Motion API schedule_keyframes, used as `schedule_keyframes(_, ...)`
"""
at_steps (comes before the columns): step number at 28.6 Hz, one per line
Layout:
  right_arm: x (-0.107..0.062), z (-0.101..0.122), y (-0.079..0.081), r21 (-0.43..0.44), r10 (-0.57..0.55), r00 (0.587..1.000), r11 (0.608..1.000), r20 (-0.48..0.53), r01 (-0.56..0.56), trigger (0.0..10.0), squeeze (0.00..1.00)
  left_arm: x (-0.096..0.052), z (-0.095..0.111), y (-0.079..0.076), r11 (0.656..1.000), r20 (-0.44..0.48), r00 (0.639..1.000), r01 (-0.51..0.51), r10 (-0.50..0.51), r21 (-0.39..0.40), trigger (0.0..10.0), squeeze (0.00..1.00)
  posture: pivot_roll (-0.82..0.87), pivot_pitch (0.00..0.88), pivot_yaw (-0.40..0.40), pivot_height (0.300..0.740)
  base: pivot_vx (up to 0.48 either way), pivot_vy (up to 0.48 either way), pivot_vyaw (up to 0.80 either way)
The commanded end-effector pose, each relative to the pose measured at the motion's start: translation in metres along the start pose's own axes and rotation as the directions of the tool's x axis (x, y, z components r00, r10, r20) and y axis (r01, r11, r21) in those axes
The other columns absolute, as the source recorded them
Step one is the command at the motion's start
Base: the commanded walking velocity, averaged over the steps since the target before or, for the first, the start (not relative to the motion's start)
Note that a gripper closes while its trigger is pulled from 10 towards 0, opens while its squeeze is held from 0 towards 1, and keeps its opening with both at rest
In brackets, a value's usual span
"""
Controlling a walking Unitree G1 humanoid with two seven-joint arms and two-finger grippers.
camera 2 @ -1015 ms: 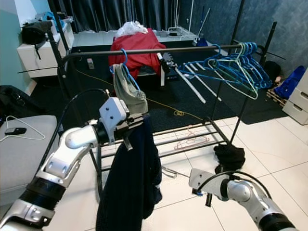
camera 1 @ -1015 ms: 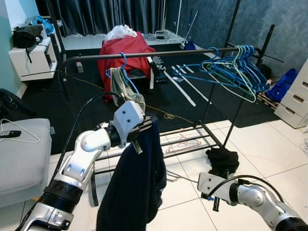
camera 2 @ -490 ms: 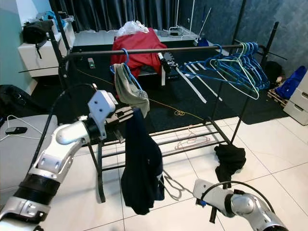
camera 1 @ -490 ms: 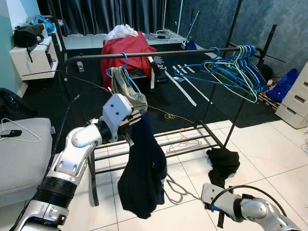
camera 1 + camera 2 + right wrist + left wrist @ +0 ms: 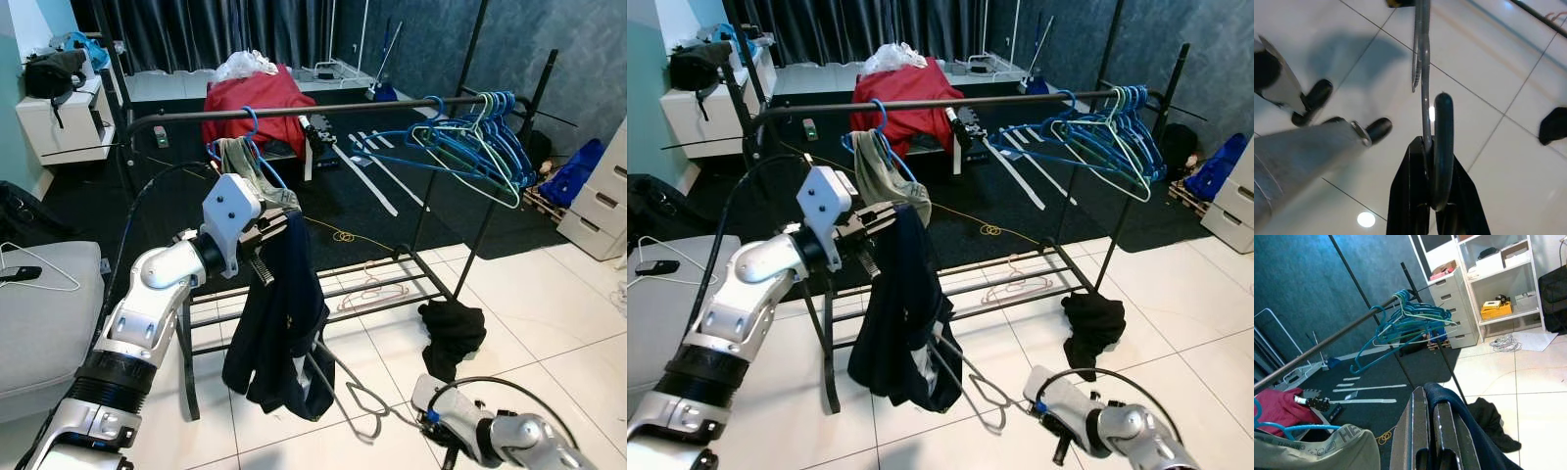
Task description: Hang hanger
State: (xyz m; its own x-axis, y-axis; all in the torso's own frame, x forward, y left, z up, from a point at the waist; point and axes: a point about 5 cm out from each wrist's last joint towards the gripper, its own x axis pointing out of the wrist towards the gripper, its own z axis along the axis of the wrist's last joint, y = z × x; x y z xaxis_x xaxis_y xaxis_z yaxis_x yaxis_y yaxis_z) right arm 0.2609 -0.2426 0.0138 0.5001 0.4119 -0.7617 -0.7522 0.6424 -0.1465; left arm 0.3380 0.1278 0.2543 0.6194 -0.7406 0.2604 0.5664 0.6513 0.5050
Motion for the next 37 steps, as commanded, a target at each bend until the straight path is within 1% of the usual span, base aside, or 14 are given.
schedule_keyframes(1,0.003,0.008,-0.004,0.19,-0.035,0.997,0.982,0.075,0.02,10.0,0.0,0.005,0.018,-0.001,1.0,0.089,0.996,0.025,-0.025,0.0,0.0,0.0,-0.09,0.061,-0.026,0.74,0.0,0.0,0.0)
schedule_keyframes(3,0.003,0.008,-0.004,0.19,-0.035,0.997,0.982,0.075,0.02,10.0,0.0,0.005,0.018,-0.001,1.0,0.089,0.996,0.025,-0.025,0.0,0.0,0.0,-0.09,0.061,-0.026,0.74,0.0,0.0,0.0)
schedule_keyframes(4,0.006,0.019,-0.006,0.289,-0.052,0.988,0.957,0.146,0.008,10.0,0.0,0.006,0.02,-0.008,0.998,0.111,0.992,0.058,-0.056,-0.016,0.0,0.0,-0.09,0.061,-0.026,0.74,0.0,0.0,0.0)
schedule_keyframes(7,0.006,0.019,-0.006,0.289,-0.052,0.988,0.957,0.146,0.008,10.0,0.0,0.006,0.02,-0.008,0.998,0.111,0.992,0.058,-0.056,-0.016,0.0,0.0,-0.09,0.061,-0.026,0.74,0.0,0.0,0.0)
schedule_keyframes(8,0.008,0.033,-0.007,0.379,-0.05,0.972,0.924,0.231,-0.043,10.0,0.0,0.007,0.018,-0.017,0.996,0.109,0.99,0.09,-0.087,-0.021,0.0,0.0,-0.09,0.062,-0.029,0.74,0.0,0.0,0.0)
schedule_keyframes(10,0.009,0.043,-0.005,0.419,-0.009,0.956,0.9,0.294,-0.12,10.0,0.0,0.009,0.016,-0.023,0.994,0.1,0.99,0.105,-0.103,-0.02,0.0,0.0,-0.09,0.061,-0.032,0.74,0.0,0.0,0.0)
schedule_keyframes(19,0.009,0.045,0.001,0.403,0.052,0.95,0.897,0.307,-0.18,10.0,0.0,0.01,0.014,-0.024,0.995,0.086,0.991,0.102,-0.1,-0.016,0.0,0.0,-0.09,0.061,-0.033,0.74,0.0,0.0,0.0)
schedule_keyframes(20,0.007,0.032,0.012,0.297,0.167,0.965,0.928,0.202,-0.223,10.0,0.0,0.011,0.012,-0.021,0.997,0.07,0.995,0.076,-0.075,-0.01,0.0,0.0,-0.09,0.061,-0.032,0.74,0.0,0.0,0.0)
schedule_keyframes(22,0.007,0.032,0.012,0.297,0.167,0.965,0.928,0.202,-0.223,10.0,0.0,0.011,0.012,-0.021,0.997,0.07,0.995,0.076,-0.075,-0.01,0.0,0.0,-0.09,0.061,-0.032,0.74,0.0,0.0,0.0)
schedule_keyframes(23,0.004,0.016,0.018,0.2,0.208,0.976,0.955,0.07,-0.218,10.0,0.0,0.013,0.012,-0.018,0.998,0.07,0.996,0.055,-0.054,-0.015,0.0,0.0,-0.09,0.064,-0.025,0.74,0.0,0.0,0.0)
schedule_keyframes(27,0.004,0.016,0.018,0.2,0.208,0.976,0.955,0.07,-0.218,10.0,0.0,0.013,0.012,-0.018,0.998,0.07,0.996,0.055,-0.054,-0.015,0.0,0.0,-0.09,0.064,-0.025,0.74,0.0,0.0,0.0)
schedule_keyframes(31,0.0,0.007,0.019,0.11,0.205,0.978,0.974,-0.028,-0.2,10.0,0.0,0.015,0.013,-0.016,0.999,0.075,0.996,0.044,-0.043,-0.023,0.0,0.0,-0.1,0.064,-0.024,0.74,0.0,0.0,0.0)
schedule_keyframes(32,-0.005,0.0,0.016,-0.019,0.178,0.976,0.983,-0.124,-0.182,10.0,0.0,0.016,0.014,-0.016,0.999,0.079,0.996,0.042,-0.039,-0.029,0.0,0.0,-0.09,0.062,-0.025,0.74,0.0,0.0,0.0)
schedule_keyframes(37,-0.006,0.006,0.008,-0.125,0.086,0.99,0.987,-0.108,-0.099,10.0,0.0,0.016,0.015,-0.017,0.998,0.081,0.996,0.046,-0.043,-0.035,0.0,0.0,-0.09,0.062,-0.026,0.74,0.0,0.0,0.0)
